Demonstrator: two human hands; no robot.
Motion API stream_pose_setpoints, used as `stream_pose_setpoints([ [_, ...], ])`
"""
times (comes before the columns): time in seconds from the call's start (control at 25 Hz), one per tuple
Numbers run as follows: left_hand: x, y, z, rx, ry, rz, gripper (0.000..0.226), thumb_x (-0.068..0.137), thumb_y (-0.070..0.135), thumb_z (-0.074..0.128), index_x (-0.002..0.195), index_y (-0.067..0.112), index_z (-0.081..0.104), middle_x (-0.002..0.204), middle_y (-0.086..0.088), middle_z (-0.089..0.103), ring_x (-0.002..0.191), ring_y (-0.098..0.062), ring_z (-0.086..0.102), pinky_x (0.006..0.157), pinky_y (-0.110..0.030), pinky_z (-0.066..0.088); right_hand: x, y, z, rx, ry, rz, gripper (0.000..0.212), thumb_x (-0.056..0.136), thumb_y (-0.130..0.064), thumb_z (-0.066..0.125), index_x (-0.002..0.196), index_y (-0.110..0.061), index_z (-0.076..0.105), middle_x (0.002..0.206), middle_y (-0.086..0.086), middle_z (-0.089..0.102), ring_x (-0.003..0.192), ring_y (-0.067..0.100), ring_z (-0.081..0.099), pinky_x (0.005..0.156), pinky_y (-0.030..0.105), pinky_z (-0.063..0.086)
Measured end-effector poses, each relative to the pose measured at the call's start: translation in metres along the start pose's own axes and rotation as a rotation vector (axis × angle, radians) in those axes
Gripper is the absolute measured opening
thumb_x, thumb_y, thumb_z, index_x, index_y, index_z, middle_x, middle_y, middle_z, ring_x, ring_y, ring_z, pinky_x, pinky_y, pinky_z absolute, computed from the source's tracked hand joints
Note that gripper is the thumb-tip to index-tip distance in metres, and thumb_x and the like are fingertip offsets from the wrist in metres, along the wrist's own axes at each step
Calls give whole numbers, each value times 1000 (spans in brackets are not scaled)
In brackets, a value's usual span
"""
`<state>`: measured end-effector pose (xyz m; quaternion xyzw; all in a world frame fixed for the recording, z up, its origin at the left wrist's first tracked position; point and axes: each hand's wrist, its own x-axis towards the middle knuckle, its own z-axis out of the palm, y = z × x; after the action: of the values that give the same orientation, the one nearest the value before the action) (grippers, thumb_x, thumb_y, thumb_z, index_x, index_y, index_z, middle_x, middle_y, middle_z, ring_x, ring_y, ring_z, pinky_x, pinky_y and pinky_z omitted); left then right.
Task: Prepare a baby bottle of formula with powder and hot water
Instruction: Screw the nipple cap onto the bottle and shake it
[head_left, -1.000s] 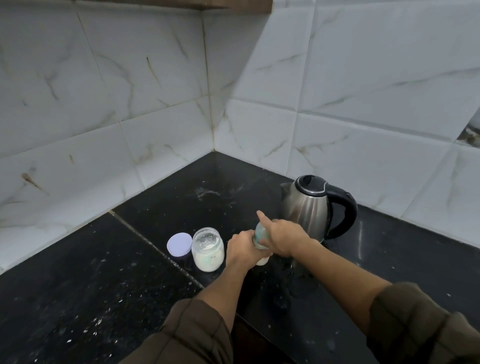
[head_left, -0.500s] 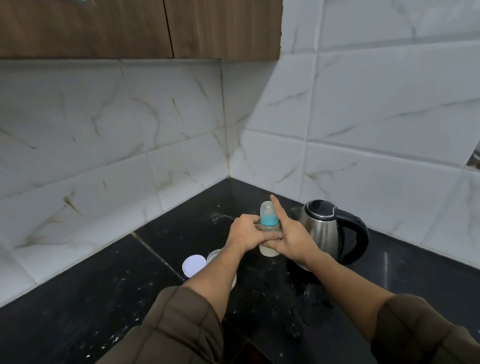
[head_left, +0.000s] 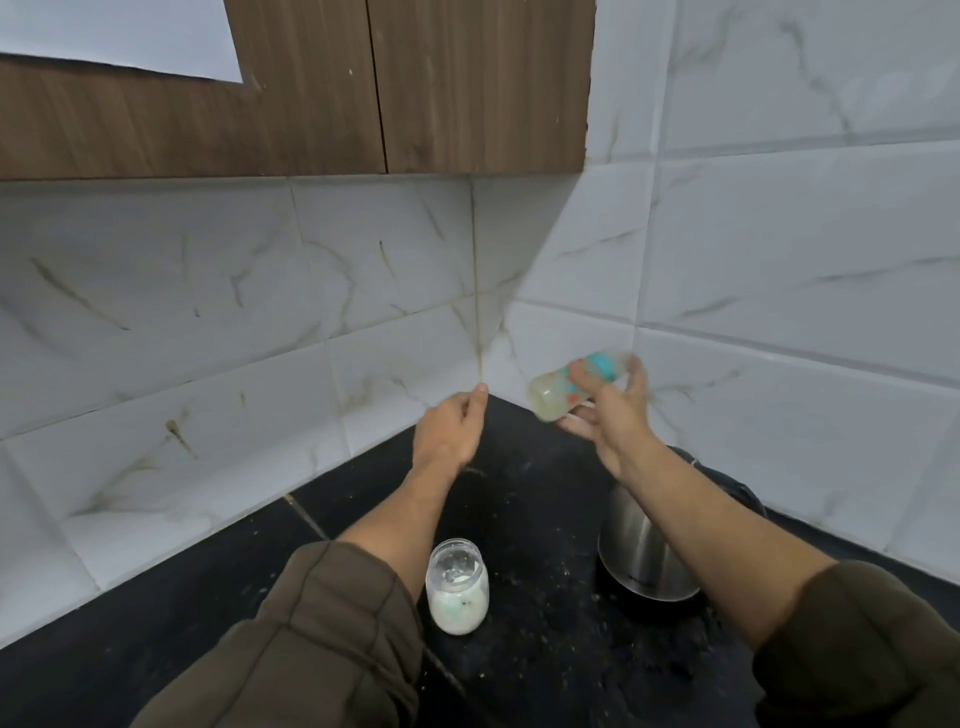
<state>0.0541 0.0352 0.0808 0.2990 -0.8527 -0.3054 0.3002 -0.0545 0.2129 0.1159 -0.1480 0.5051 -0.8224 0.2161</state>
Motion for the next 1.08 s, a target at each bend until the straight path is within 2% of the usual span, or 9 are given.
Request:
stream_pose_setpoints([
  [0.08, 12, 3, -4, 53, 72, 16, 62, 104, 61, 27, 102, 19, 72, 97, -5, 74, 96, -30, 65, 82, -38, 47, -7, 1, 7, -135, -246, 120, 88, 89, -16, 80, 155, -42, 28, 125, 12, 71, 100, 36, 77, 68, 47, 64],
  [0.16, 20, 6, -8, 89, 106, 28, 61, 105, 59, 27, 102, 16, 71, 94, -7, 73, 94, -32, 64, 79, -38, 46, -8, 5, 8, -194, -354, 127, 81, 90, -16, 79, 152, -41, 33, 121, 11, 74, 99, 35, 77, 66, 45, 64],
  [0.32, 25, 5, -8, 136, 131, 40, 58, 106, 55, 29, 117, 15, 69, 100, -9, 73, 98, -32, 64, 82, -37, 45, 18, -4, -1, 130, -104, 78, 79, 92, -21, 79, 155, -27, 32, 136, 17, 65, 100, 36, 77, 70, 45, 64],
  [0.4, 28, 6, -6, 156, 134, 47, 57, 106, 54, 30, 121, 15, 68, 102, -9, 73, 100, -33, 64, 80, -36, 43, 19, -8, 0, 113, -147, 102, 78, 91, -22, 79, 155, -26, 34, 138, 20, 62, 101, 37, 77, 71, 47, 64],
  [0.56, 30, 14, 1, 191, 129, 79, 56, 106, 53, 30, 120, 13, 68, 105, -9, 74, 98, -32, 65, 77, -35, 44, 2, -10, 6, -228, -422, 115, 83, 80, -24, 82, 150, -39, 40, 132, 15, 67, 107, 37, 75, 77, 51, 65],
  [0.76, 30, 23, 2, 146, 124, 88, 55, 106, 53, 32, 124, 15, 66, 113, -6, 74, 106, -30, 66, 87, -38, 50, 19, -20, 4, 197, -80, 31, 68, 94, -22, 77, 150, -22, 39, 137, 20, 64, 99, 35, 77, 76, 47, 64],
  [0.88, 32, 26, 4, 161, 133, 106, 54, 106, 51, 32, 124, 14, 67, 112, -8, 74, 103, -29, 66, 83, -36, 48, 5, -19, 6, -43, -268, 99, 63, 94, -23, 75, 149, -25, 43, 139, 21, 63, 101, 35, 77, 72, 48, 65],
  [0.96, 31, 28, 5, 167, 134, 119, 54, 107, 51, 32, 124, 14, 66, 112, -8, 73, 101, -27, 66, 80, -34, 47, -3, -18, 3, -243, -428, 132, 76, 85, -25, 79, 150, -36, 41, 134, 16, 66, 105, 37, 75, 74, 48, 66],
  [1.08, 31, 27, 5, 131, 133, 106, 52, 107, 50, 32, 123, 14, 67, 110, -7, 74, 103, -29, 66, 82, -35, 47, 3, -23, -1, -68, -260, 64, 79, 85, -26, 81, 152, -30, 40, 136, 17, 66, 99, 34, 77, 69, 44, 64],
])
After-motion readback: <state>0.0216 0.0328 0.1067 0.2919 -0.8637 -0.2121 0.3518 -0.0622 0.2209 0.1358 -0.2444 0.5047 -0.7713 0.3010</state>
